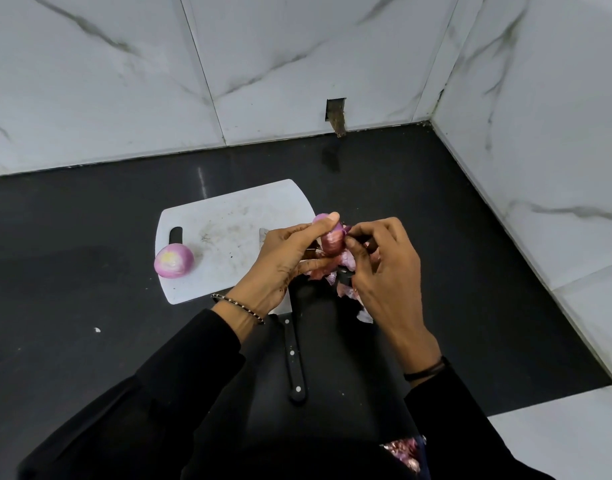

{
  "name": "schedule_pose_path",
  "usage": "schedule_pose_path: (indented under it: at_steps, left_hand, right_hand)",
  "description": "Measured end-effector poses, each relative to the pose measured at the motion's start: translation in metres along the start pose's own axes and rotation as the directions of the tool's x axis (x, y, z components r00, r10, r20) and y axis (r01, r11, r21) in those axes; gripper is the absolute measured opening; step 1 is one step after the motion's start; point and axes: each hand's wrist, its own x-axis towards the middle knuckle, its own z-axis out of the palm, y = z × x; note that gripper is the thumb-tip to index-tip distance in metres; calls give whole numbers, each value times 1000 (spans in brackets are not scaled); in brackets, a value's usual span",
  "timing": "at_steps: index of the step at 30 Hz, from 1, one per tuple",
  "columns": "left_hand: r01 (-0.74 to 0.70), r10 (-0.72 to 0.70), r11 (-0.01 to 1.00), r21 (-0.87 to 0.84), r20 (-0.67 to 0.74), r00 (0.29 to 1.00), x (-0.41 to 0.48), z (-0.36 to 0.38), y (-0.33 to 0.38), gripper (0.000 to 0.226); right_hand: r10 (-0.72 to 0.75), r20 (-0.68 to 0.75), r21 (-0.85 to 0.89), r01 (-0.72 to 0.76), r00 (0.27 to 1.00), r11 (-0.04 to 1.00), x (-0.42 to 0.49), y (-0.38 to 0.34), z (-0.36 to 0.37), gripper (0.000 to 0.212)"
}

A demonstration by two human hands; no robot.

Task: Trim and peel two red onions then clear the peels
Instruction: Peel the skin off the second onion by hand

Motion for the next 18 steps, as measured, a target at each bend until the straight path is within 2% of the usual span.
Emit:
schedule_pose_path:
  at_steps: [7,12,18]
  left_hand:
    - [-1,1,1000,-8,-90,996,3,4,-3,40]
    - [-10,9,1000,-10,-127,992,1,8,-3,37]
    - [-27,31,999,26,-177,984,1,11,-8,37]
  right_hand:
    - [-10,33,74,8,999,997,-3,0,-2,11]
    - [35,38,145,-40,999,989,-8,-3,0,10]
    - [-15,23,109,12,1000,994,-10,-6,2,12]
